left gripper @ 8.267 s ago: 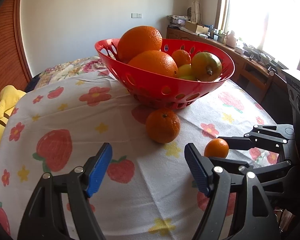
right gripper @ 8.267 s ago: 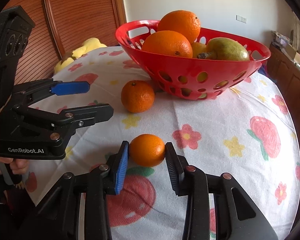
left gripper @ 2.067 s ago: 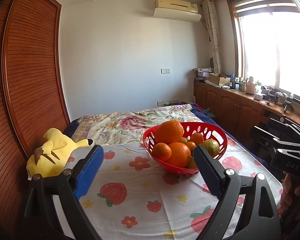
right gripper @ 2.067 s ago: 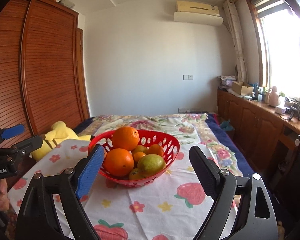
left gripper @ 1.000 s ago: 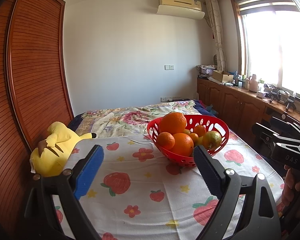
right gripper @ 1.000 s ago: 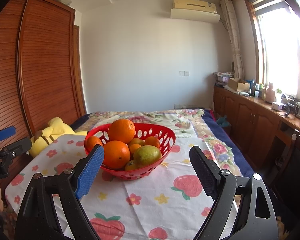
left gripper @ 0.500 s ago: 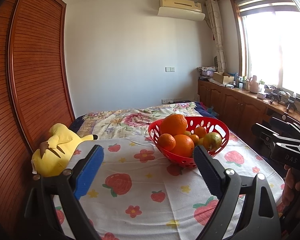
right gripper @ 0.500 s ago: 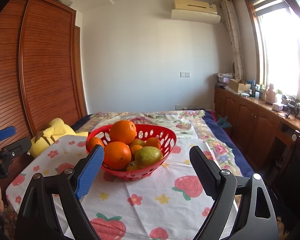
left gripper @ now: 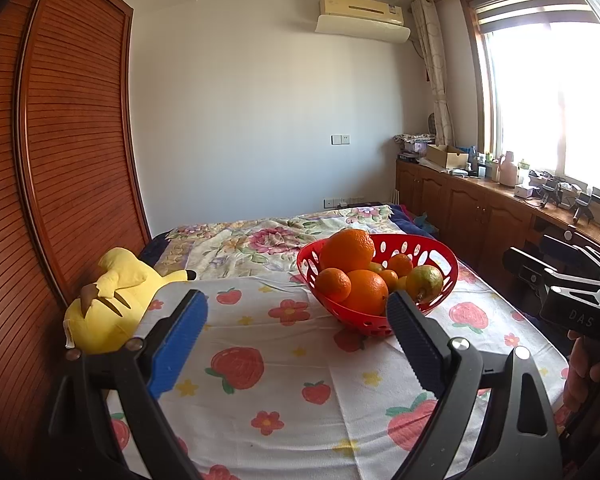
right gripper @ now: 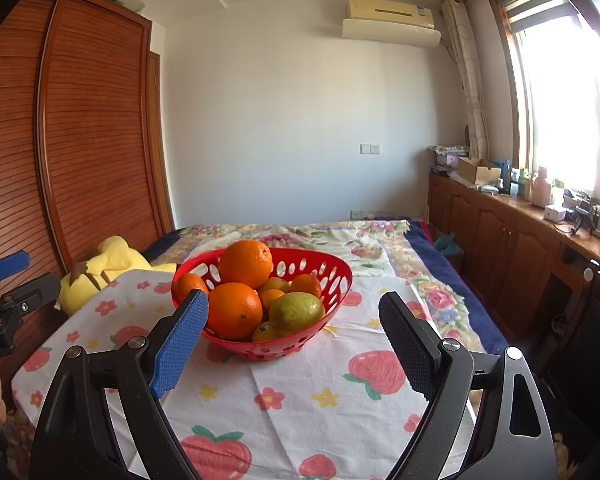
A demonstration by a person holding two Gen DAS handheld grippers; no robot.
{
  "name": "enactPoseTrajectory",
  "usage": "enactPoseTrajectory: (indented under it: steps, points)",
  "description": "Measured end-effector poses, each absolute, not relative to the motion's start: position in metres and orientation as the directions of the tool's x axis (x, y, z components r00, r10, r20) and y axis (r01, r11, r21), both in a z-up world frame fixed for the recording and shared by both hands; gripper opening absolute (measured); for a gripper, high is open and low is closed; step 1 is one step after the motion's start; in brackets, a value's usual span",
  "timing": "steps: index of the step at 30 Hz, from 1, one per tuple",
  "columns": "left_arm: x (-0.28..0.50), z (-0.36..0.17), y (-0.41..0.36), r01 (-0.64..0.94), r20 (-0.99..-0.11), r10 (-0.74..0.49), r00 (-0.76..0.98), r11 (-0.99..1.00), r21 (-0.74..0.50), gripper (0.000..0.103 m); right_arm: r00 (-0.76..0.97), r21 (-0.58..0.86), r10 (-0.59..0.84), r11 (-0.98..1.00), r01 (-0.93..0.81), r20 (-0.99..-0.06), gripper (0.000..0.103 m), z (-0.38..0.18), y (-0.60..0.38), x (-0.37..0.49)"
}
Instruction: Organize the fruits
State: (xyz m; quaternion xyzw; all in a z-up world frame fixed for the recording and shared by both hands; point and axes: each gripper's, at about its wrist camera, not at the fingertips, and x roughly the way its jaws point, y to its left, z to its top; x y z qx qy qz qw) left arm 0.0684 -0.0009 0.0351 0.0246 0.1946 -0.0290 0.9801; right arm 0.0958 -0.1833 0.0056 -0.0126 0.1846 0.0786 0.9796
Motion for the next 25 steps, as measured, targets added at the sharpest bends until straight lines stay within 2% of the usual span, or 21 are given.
enactPoseTrajectory:
  steps: [25]
  points:
    - [0.0684, 0.0362, 0.0012, 0.067, -0.381, -0.046, 0.924, 0.997, 0.041, 0.092, 0.919, 0.005, 0.149, 0.987, -0.158, -0.364, 0.089, 0.0053, -0.1836, 0.0961]
